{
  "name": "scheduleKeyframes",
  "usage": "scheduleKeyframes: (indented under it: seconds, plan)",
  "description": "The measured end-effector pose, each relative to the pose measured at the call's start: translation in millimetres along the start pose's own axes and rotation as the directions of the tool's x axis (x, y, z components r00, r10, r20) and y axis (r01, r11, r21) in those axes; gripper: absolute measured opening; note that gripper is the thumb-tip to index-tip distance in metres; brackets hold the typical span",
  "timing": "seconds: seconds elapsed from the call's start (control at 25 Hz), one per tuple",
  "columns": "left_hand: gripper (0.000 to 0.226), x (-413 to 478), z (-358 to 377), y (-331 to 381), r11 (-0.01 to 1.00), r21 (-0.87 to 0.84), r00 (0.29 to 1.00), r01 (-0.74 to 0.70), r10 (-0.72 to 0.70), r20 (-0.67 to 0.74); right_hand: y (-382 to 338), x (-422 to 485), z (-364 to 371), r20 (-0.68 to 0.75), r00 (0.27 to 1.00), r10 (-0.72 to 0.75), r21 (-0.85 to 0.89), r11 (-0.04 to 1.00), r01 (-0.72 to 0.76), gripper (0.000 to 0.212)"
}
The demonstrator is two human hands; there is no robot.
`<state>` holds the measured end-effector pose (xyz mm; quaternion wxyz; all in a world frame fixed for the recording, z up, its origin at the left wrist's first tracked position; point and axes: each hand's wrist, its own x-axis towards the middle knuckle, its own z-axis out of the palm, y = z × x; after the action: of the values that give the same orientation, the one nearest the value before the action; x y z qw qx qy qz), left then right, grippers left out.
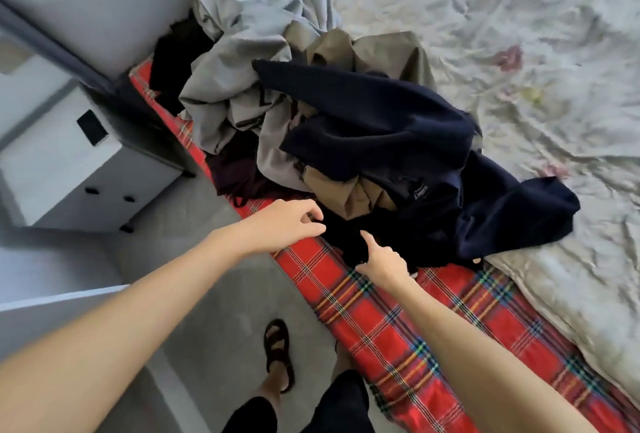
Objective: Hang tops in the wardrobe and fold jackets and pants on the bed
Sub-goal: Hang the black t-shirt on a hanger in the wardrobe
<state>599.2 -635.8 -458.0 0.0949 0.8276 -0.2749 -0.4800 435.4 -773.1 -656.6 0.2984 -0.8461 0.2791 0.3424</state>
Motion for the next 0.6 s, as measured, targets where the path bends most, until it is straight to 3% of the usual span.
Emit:
scheduleKeyframes:
  seconds: [0.08,0.16,0.24,0.32,0.48,0.6]
  plan:
    - [0.025,-2,-2,-12,0.999,-0.045,0.999,0.023,-0.025,-0.027,-1,18,3,-0.086,0.994,0.063,-0.015,0.998,-0.065,0.044]
    - [0.026,-9,-4,-24,0.996,-0.066,0.997,0.051,-0.055,-0.051,2,23,-2,-0.083,0.993,0.088,0.159,0.984,-0.074,0.014]
    - [0.023,-21,-8,-39,0.988,-0.137,0.992,0.073,-0.086,-0.091,-3,14,-23,-0.006,0.994,0.11,0.483,0.871,-0.093,0.018]
    - [0.02,-36,-11,-50,0.957,-0.277,0.985,0.083,-0.121,-0.122,-12,-11,-56,-0.002,0.994,0.112,0.683,0.726,-0.081,0.021]
    - [0.028,-78,-22,-58,0.925,-0.381,0.981,0.004,-0.077,-0.176,-68,-106,-143,-0.145,0.983,-0.117,0.701,0.688,0.185,0.03]
    - [0.06,-130,-33,-47,0.874,-0.461,0.978,-0.157,0.071,-0.198,-147,-207,-194,-0.24,0.883,-0.403,0.755,0.495,0.431,0.041]
